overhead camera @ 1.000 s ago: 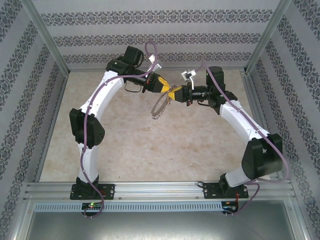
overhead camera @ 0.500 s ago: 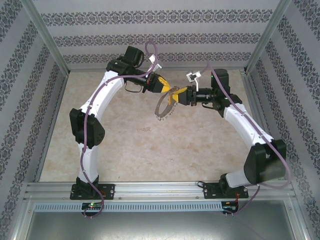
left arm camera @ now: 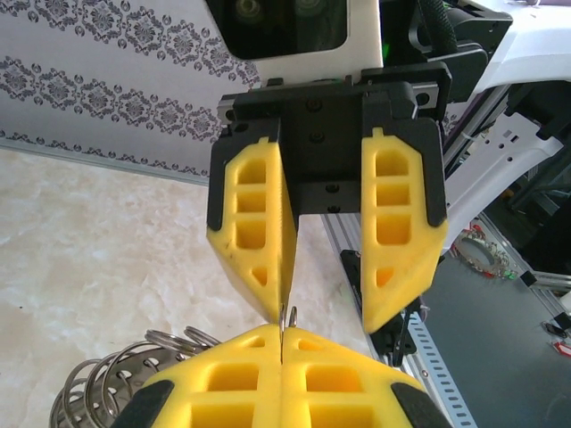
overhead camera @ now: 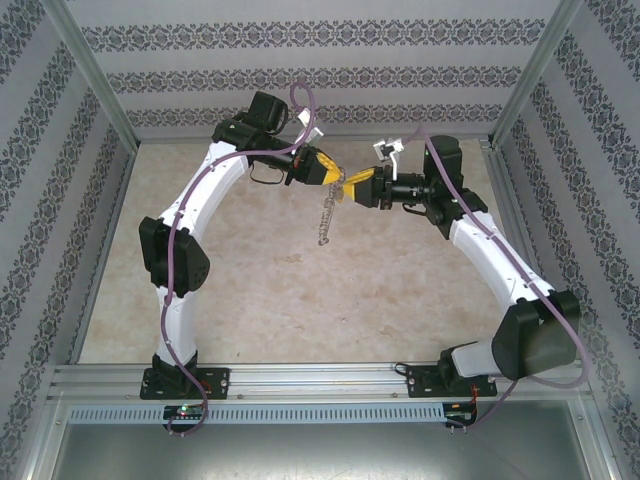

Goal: Put the keys on the keyring

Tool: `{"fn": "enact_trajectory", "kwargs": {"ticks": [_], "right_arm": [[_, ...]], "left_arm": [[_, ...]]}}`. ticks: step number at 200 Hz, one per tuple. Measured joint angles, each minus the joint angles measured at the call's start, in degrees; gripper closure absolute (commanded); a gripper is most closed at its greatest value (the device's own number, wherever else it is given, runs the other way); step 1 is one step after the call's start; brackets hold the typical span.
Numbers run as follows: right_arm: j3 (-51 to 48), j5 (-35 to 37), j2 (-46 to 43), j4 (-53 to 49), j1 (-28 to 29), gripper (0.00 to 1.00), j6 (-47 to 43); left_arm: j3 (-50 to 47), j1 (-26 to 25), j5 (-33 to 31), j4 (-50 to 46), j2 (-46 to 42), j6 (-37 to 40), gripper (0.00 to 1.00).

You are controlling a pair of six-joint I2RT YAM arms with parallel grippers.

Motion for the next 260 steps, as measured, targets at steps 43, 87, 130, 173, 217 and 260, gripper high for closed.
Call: {"fn": "enact_trajectory", "kwargs": {"ticks": [43, 87, 130, 173, 217, 260], "right_arm": [[0.4, 1.0, 1.4, 2.3, 0.3, 0.65, 1.6], [1.2, 1.9, 2.3, 4.0, 0.3, 0.73, 2.0], [2.0, 1.2, 3.2, 4.6, 0.3, 0.99, 3.1], [3.6, 0.0, 4.0, 1.9, -0.1, 1.00, 0.8], [21.3, -0.3, 11.1, -24.2, -0.8, 1.00, -16.3], [41.4, 3.7, 18.2, -51.4, 0.0, 1.00, -34.7]], "left_arm": [[0.0, 0.0, 0.0, 0.0, 0.0, 0.0, 1.00], [0.0, 0.0, 0.0, 0.1, 0.0, 0.0, 1.00], [0.0, 0.1, -0.3, 0.4, 0.0, 0.0, 1.00], [0.3, 0.1, -1.0, 0.4, 0.0, -0.8, 0.86], [5.2, 1.5, -2.2, -2.6, 0.0, 1.0, 0.63], [6.2, 4.0, -3.7, -7.2, -0.1, 3.9, 0.60]]}}
